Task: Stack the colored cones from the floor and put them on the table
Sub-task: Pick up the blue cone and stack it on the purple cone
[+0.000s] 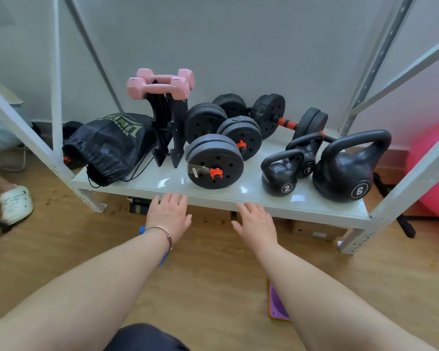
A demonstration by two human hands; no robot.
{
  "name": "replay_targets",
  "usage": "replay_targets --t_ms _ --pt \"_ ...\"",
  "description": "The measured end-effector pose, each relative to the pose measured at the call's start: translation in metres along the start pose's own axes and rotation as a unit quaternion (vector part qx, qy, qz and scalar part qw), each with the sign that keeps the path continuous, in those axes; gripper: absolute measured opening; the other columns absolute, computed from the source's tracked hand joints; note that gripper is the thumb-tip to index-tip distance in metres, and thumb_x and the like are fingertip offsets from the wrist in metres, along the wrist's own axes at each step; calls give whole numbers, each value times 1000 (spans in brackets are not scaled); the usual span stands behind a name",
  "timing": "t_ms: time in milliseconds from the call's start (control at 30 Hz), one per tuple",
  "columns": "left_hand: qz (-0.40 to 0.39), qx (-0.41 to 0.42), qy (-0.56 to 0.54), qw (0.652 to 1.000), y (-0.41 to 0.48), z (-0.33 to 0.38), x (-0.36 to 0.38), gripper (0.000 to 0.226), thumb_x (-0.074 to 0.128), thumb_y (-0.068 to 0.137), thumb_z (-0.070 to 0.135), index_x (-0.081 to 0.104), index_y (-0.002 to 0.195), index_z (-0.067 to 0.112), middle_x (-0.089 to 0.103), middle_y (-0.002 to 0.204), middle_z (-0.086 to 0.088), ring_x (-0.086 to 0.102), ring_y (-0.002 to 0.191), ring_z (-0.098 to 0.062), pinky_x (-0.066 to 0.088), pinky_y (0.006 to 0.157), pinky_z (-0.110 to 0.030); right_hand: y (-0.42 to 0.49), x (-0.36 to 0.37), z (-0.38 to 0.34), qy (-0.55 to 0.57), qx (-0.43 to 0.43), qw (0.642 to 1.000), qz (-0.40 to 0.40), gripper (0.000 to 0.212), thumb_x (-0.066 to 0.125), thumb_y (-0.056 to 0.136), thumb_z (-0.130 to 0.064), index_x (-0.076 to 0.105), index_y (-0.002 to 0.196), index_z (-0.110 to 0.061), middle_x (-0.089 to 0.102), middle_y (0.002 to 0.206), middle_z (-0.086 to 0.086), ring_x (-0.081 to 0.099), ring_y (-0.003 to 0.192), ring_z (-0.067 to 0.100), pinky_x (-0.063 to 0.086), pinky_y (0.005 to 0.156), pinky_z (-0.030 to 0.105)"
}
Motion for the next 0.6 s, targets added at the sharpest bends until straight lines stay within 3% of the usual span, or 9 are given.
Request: replay_targets --t_ms 167,400,600 --pt "-20 -18 -20 999 -16 -46 39 51 48 88 49 46 131 21 53 129 2 46 127 -21 36 106 -41 16 28 -46 0 -30 999 -27 49 50 95 -45 44 139 -26 50 138 -1 46 125 23 44 99 37" --pt "-64 -50 -46 996 -41 -93 103 47 48 88 47 49 126 19 55 124 0 48 123 -22 39 101 -40 27 84 -90 -13 -33 997 -69 51 49 96 -46 41 143 -27 48 143 0 44 130 24 44 99 37" --pt "-113 -87 -54 988 -50 -141 171 52 45 90 46 43 136 21 49 136 -1 44 127 -22 36 104 -40 40 133 -120 -29 -53 993 -99 51 49 95 -46 40 142 -27 48 143 -1 44 130 23 46 99 36"
Point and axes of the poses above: each hand's wrist, its own y-axis towards the middle knuckle, its own x-axis out of the palm, z = x × y, the point moved 3 cm from there along y, towards the middle knuckle
